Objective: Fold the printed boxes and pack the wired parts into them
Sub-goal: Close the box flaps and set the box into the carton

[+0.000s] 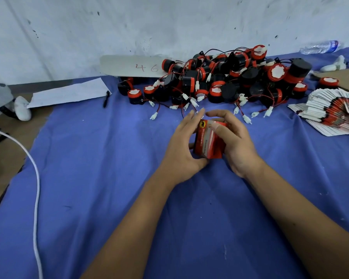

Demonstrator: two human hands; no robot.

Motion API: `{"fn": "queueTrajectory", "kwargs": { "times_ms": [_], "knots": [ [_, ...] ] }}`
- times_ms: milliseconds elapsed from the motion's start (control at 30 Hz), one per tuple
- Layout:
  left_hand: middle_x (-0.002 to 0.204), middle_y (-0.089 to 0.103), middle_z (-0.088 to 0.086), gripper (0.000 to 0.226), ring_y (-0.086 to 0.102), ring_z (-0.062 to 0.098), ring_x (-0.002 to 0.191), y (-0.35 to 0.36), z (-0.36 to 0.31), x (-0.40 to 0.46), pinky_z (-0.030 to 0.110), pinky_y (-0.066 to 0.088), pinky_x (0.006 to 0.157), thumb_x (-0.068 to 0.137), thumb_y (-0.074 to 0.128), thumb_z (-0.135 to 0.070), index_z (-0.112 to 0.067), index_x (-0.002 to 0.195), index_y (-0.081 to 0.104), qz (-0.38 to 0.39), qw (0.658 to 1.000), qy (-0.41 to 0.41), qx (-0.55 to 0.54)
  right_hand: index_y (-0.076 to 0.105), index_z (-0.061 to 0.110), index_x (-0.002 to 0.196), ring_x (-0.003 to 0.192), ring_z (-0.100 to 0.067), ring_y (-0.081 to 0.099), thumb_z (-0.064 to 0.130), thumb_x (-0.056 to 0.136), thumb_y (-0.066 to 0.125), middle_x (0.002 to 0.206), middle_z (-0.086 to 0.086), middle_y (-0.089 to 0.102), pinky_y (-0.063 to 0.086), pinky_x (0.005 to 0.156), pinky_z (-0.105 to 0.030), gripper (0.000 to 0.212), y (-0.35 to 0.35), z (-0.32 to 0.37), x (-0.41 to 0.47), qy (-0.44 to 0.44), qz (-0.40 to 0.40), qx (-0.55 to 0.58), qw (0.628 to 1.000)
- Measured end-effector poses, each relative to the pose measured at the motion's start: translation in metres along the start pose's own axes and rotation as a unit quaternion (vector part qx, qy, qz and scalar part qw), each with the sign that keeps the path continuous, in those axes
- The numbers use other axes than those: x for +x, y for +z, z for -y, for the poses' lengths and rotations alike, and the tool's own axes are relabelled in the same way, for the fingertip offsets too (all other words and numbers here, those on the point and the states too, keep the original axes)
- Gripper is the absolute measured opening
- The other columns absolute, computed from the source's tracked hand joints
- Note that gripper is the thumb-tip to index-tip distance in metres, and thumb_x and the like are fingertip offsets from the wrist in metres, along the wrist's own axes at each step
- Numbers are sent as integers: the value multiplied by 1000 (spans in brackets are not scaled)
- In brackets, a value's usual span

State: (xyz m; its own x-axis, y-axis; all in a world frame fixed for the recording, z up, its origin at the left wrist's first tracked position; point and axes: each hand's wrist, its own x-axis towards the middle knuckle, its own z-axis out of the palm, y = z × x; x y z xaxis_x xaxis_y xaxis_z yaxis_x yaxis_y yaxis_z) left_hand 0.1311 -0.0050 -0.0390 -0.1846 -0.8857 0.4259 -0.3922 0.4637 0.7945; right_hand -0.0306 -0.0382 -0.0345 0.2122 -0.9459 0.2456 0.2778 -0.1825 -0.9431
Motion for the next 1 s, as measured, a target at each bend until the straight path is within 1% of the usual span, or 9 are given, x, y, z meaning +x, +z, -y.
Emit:
{"fn": "queueTrajectory", "kwargs": {
  "times_ms": [100, 233, 300, 433, 533, 600, 700, 867, 1000],
  "knots": [
    [160, 37, 1, 101, 47, 20, 143, 1, 0, -3, 49, 60, 94, 75, 90, -10, -27, 160, 36, 3, 1000, -4, 3, 66, 18, 115, 113, -46, 62, 23, 90, 56, 118, -18, 66, 52, 86, -72, 27, -1, 2, -1, -6, -4, -22, 1000],
    [155, 42, -4, 96, 62, 15, 125, 2, -2, -3, 36, 64, 75, 71, 93, -11, -25, 154, 47, -29, 999, 13, 25, 66, 24, 115, 112, -45, 63, 16, 92, 46, 115, -14, 67, 54, 87, -69, 32, 0, 2, -2, -20, 26, -62, 998],
    [148, 50, -6, 93, 66, 15, 117, 2, -4, -4, 32, 64, 71, 71, 92, -10, -24, 152, 49, -34, 999, 20, 12, 65, 25, 118, 111, -42, 65, 17, 93, 46, 115, -12, 67, 56, 87, -65, 33, -1, 1, -2, -29, 34, -95, 994],
    [137, 60, -10, 88, 71, 12, 108, 2, -8, -4, 24, 62, 76, 75, 89, -7, -23, 152, 49, -24, 1000, 12, -8, 62, 24, 122, 110, -35, 66, 17, 95, 45, 113, -8, 66, 58, 89, -60, 33, -7, 1, 0, -21, 51, -128, 990],
    [136, 62, -10, 87, 73, 12, 103, 2, -9, -4, 26, 63, 77, 77, 88, -7, -24, 153, 48, -12, 1000, 4, -18, 58, 18, 128, 109, -25, 67, 17, 97, 43, 112, 1, 68, 59, 90, -52, 35, -9, 4, -2, -15, 67, -140, 988],
    [134, 65, -7, 86, 73, 12, 102, 3, -10, -4, 28, 63, 79, 79, 86, -8, -24, 154, 47, -10, 1000, 8, -10, 56, 15, 129, 108, -25, 66, 19, 96, 43, 112, -1, 66, 58, 89, -51, 36, -8, 5, -3, -20, 60, -160, 985],
    [130, 68, -2, 86, 72, 15, 106, 3, -8, -4, 34, 63, 84, 80, 77, -1, -24, 156, 44, -4, 1000, 12, 13, 54, 14, 132, 118, -35, 60, 23, 96, 47, 123, -15, 60, 52, 97, -58, 39, -7, 4, -2, -34, 58, -199, 978],
    [156, 48, -5, 94, 53, 14, 137, 0, -8, -2, 44, 56, 101, 77, 70, 2, -25, 160, 36, 15, 999, 20, 35, 53, 20, 142, 125, -22, 57, 22, 101, 61, 134, -13, 55, 49, 107, -49, 41, -5, 1, -5, -40, 53, -201, 977],
    [154, 49, -5, 99, 59, 19, 128, -3, -5, -1, 43, 61, 91, 75, 65, 8, -27, 161, 32, -12, 999, -7, -33, 60, 21, 133, 117, -31, 62, 20, 93, 71, 126, -9, 61, 55, 96, -56, 42, 7, 1, -5, -68, -2, -125, 990]
  ]
}}
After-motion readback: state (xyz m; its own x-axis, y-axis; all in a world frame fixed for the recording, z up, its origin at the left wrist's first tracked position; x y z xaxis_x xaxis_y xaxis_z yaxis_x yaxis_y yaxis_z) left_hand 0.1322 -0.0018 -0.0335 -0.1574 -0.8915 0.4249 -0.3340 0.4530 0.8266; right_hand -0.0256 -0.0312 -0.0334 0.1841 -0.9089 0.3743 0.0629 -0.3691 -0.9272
